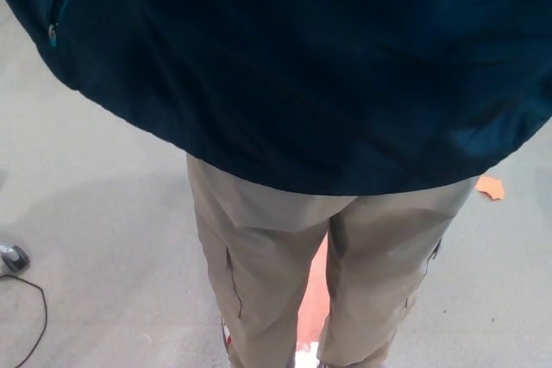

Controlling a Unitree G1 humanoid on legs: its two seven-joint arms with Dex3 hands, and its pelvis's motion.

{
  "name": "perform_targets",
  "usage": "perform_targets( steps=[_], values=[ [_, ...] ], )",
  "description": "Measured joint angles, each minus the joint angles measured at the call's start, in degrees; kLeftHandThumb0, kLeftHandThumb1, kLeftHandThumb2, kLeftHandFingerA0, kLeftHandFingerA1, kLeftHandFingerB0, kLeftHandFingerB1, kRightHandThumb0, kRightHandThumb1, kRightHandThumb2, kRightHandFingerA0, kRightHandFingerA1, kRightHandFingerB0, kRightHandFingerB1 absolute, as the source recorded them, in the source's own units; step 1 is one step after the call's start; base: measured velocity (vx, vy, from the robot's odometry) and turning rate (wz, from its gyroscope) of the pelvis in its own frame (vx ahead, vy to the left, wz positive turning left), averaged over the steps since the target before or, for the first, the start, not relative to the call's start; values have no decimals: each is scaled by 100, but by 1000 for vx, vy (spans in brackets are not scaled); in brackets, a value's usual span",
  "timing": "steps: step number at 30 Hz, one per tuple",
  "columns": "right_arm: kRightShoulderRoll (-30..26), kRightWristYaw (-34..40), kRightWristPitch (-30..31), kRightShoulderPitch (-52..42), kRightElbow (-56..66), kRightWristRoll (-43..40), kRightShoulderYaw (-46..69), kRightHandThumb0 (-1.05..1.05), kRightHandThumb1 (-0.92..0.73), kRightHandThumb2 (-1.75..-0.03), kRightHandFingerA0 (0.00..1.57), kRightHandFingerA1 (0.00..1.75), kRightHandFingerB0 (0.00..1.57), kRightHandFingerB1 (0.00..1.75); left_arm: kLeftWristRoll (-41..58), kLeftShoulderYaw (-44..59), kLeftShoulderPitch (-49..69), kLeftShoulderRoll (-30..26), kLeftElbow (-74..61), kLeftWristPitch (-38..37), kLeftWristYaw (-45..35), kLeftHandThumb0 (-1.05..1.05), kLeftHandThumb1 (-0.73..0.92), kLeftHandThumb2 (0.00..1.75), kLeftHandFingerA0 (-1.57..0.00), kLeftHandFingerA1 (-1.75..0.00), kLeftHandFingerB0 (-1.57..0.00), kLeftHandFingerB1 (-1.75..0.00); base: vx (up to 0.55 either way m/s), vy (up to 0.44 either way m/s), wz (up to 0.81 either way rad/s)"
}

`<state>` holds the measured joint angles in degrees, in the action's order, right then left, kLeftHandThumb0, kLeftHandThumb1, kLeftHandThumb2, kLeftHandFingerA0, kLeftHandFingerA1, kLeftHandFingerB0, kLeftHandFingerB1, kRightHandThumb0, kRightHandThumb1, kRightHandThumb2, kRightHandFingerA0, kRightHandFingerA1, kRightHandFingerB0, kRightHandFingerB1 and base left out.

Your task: A person hands a coat to the robot and the robot grabs it with both hands and holds it while the person wears the coat.

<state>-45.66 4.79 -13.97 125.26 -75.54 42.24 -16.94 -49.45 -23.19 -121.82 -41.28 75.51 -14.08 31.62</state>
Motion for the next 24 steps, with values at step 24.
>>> perform_targets(
  steps=[24],
  values=[
    [-352, -107, -720, -3876, 4434, -1333, 2270, -102, -78, -108, 0, 7, 0, 0, 691, 1805, 4287, -618, -4158, -548, 269, -97, 74, 107, 0, -4, 0, -4, 0, 0, 0]
  ],
)
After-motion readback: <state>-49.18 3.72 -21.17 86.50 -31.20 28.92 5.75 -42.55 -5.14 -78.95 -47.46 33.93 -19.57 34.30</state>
